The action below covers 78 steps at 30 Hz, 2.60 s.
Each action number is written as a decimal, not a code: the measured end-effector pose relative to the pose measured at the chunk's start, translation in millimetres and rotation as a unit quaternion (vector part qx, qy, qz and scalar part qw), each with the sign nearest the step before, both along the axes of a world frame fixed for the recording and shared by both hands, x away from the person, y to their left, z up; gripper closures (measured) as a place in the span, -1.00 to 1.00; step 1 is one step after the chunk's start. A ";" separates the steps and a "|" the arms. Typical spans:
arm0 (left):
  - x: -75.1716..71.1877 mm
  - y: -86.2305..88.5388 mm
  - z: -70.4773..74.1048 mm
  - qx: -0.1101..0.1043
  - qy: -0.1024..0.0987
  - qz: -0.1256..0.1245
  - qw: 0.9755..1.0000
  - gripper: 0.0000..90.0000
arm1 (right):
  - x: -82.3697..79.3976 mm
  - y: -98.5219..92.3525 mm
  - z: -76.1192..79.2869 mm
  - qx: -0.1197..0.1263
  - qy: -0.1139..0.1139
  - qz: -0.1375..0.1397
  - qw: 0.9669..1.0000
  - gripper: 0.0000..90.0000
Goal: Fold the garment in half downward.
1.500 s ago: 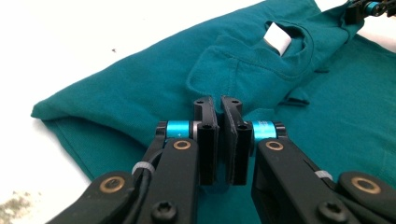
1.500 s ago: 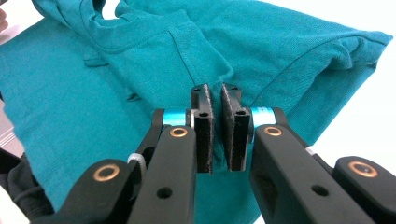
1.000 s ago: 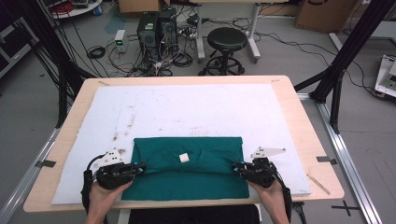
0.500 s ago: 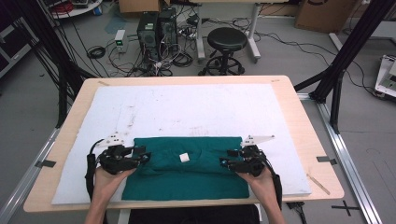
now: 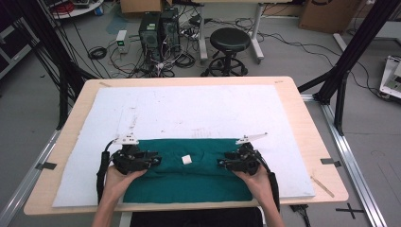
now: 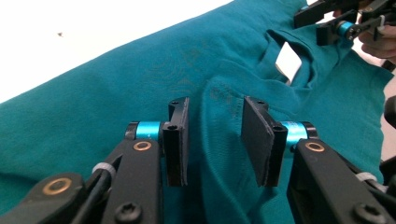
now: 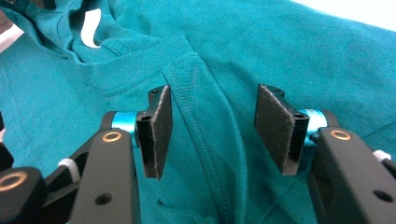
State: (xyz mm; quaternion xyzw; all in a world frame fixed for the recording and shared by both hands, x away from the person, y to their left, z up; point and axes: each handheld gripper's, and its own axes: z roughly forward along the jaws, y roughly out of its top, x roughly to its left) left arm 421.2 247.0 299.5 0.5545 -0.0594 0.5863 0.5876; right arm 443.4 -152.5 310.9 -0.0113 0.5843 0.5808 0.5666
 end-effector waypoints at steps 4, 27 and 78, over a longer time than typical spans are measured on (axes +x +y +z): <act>0.7 -3.4 -1.1 0.006 -0.002 0.003 1.000 0.56 | 0.5 0.4 0.2 -0.006 0.004 -0.001 1.000 0.28; -1.6 4.3 -40.9 0.051 -0.015 -0.018 0.998 0.95 | -5.8 -11.9 -39.8 -0.045 -0.016 0.012 0.999 0.98; -12.2 -11.3 -65.8 0.081 -0.057 -0.028 0.995 0.21 | -14.0 3.4 -64.1 -0.097 -0.028 0.062 0.993 0.24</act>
